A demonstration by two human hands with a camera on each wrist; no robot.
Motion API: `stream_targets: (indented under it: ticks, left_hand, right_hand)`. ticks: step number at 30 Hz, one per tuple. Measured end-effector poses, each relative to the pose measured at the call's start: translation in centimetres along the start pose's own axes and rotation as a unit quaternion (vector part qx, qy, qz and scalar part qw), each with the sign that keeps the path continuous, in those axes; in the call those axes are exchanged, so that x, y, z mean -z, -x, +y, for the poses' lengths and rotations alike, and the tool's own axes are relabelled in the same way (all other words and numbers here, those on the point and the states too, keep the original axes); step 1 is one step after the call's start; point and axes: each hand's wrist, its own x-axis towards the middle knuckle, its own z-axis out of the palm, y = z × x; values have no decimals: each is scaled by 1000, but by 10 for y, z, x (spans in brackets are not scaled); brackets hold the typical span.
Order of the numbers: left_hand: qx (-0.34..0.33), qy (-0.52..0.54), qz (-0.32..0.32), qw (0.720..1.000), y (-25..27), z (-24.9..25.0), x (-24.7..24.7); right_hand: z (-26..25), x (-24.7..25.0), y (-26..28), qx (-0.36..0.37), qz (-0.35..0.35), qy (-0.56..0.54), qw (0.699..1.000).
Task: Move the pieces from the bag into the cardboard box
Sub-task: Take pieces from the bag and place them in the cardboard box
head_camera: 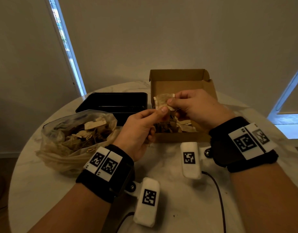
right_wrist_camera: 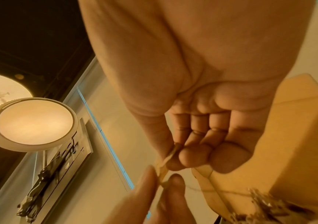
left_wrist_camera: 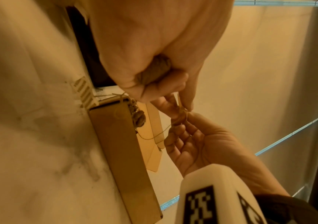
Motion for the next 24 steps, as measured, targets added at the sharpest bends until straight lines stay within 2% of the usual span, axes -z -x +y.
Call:
stream_targets:
  ticks: [7,9,12,14,20,24]
  left_hand:
    - [-26,40,45,998,-3,-1,3]
    - [-41,54,54,996,-3,0,4]
    - [-53,67,46,995,-2,0,4]
    - [-60,74,45,994,-2,1,3]
    - [-103,161,109,975,-6,6,11]
    - [-107,196,153,963,-8,5,14]
  right_hand:
    - [-3,-5,0,-18,5,26,999]
    - [-3,-3,2,-32,-24,35,999]
    - [-2,-4,7,-24,-107,120,987]
    - [-2,-5,8,-17,-131,151,980]
    - [2,13,4,-14,-63,83,994]
    - [8,23,1,-36,-50,56,996]
